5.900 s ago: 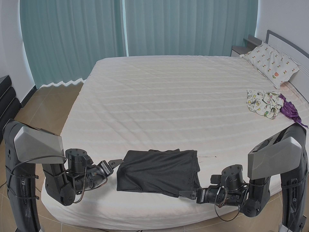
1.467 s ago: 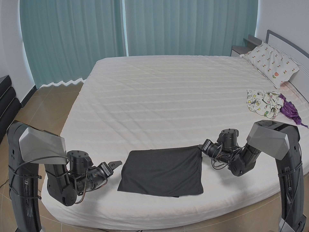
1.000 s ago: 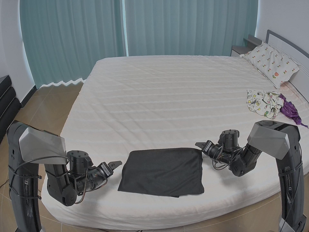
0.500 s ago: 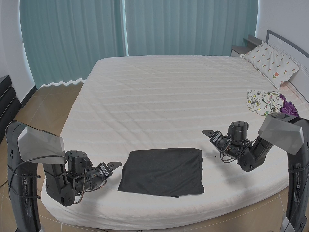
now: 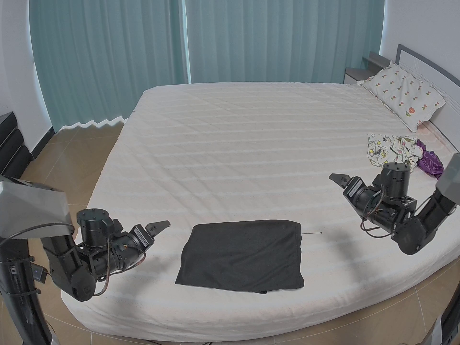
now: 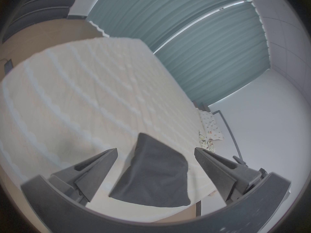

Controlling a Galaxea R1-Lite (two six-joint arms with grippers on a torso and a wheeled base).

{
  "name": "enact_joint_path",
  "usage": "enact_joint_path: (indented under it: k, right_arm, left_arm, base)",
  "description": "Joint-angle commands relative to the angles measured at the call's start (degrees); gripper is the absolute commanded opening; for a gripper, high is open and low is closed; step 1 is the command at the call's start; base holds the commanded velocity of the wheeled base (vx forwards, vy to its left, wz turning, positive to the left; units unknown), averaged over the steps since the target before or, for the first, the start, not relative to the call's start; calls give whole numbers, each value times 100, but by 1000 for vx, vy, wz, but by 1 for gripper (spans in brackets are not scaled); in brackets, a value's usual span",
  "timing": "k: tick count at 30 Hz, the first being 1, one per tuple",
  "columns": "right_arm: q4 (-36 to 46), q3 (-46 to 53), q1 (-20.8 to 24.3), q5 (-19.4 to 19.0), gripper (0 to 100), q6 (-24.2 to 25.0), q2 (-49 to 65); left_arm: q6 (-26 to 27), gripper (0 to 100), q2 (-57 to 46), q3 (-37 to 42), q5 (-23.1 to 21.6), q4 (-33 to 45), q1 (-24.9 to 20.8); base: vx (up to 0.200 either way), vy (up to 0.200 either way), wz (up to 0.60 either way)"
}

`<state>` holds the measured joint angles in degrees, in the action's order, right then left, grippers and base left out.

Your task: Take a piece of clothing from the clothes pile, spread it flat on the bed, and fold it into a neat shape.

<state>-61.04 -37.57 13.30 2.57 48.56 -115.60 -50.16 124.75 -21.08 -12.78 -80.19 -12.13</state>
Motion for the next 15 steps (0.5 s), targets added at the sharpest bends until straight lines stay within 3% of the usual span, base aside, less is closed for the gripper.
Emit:
enact_joint_path:
  k: [1, 2, 3, 6, 7, 8, 15]
  right_arm:
    - [39, 1261, -38, 42, 100, -514, 1971]
    - [39, 1261, -38, 42, 100, -514, 1971]
    - [48, 1674, -3, 42, 100, -900, 2604]
    - [39, 2184, 41, 33, 100, -1524, 3387]
    - [39, 2237, 41, 33, 100, -1595, 3457]
    - [39, 2518, 41, 24, 100, -1981, 3870]
    - [57, 3625, 32, -11, 100, -3230, 5144]
  left_arm:
    - [305, 100, -2077, 543, 240, 91, -237]
    - [305, 100, -2077, 543, 240, 91, -237]
    - [780, 100, -2569, 570, 311, 285, -220]
    - [1448, 100, -3088, 578, 821, 803, -211]
    - [1483, 100, -3123, 587, 891, 838, -211]
    - [1597, 100, -3448, 710, 1207, 935, -220]
    - [1993, 100, -4468, 1651, 1383, 979, -316]
  base:
    - [0, 0, 0]
    - [0, 0, 0]
    - [0, 0, 0]
    - [0, 0, 0]
    - [0, 0, 0]
    - [0, 0, 0]
    - [0, 0, 0]
